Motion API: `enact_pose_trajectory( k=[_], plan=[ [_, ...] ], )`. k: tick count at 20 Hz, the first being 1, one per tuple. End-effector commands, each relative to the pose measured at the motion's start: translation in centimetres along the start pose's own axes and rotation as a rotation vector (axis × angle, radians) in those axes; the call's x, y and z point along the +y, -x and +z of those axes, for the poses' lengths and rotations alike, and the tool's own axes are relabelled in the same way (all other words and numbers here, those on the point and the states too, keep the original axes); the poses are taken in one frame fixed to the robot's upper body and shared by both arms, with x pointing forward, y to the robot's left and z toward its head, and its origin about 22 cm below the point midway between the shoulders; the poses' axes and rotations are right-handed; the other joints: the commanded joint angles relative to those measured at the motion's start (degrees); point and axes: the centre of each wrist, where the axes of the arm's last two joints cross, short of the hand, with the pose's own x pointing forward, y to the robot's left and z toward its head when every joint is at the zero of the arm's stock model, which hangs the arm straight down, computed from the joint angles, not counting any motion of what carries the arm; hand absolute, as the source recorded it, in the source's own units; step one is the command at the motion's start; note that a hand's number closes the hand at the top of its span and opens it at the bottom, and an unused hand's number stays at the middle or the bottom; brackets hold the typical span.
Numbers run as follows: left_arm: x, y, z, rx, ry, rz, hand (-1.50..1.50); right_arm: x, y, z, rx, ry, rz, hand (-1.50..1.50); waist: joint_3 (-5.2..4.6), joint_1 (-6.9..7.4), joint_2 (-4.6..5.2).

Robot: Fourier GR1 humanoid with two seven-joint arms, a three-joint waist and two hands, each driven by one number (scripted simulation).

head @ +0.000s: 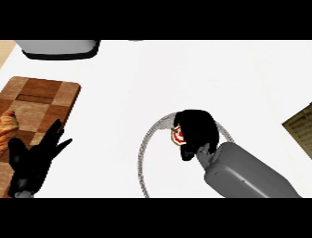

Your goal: Pick the cupcake from the placemat and place it in the basket

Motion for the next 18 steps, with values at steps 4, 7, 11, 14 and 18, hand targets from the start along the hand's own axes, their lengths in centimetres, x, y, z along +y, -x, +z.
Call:
enact_pose_trajectory(
  k=[4, 7, 11, 14, 18],
  plan=[
    [0.7, 2.8, 1.0, 0.157, 0.011, -0.022, 0.00, 0.7, -0.3, -0.5, -0.008, 0.046, 0.094, 1.50, -0.93, 0.33, 0.63],
    [0.0, 4.2, 1.6, 0.166, 0.017, -0.020, 0.00, 1.4, 0.0, -1.3, -0.007, 0.039, 0.105, 1.50, -0.94, 0.63, 0.72],
    [0.6, 3.3, 1.2, 0.175, -0.009, 0.001, 0.00, 2.2, 1.2, 2.0, -0.109, 0.061, 0.165, 1.50, -0.94, -0.84, 0.27],
    [1.7, 4.1, 1.6, 0.196, -0.057, 0.013, 0.00, 3.8, 3.2, 7.0, -0.360, 0.016, 0.255, 1.50, -0.92, -4.80, -0.89],
    [2.2, 4.6, 2.8, 0.211, -0.099, 0.042, 0.00, 4.1, 5.0, 11.5, -0.527, 0.039, 0.267, 1.50, -0.72, -7.60, -2.17]
  ],
)
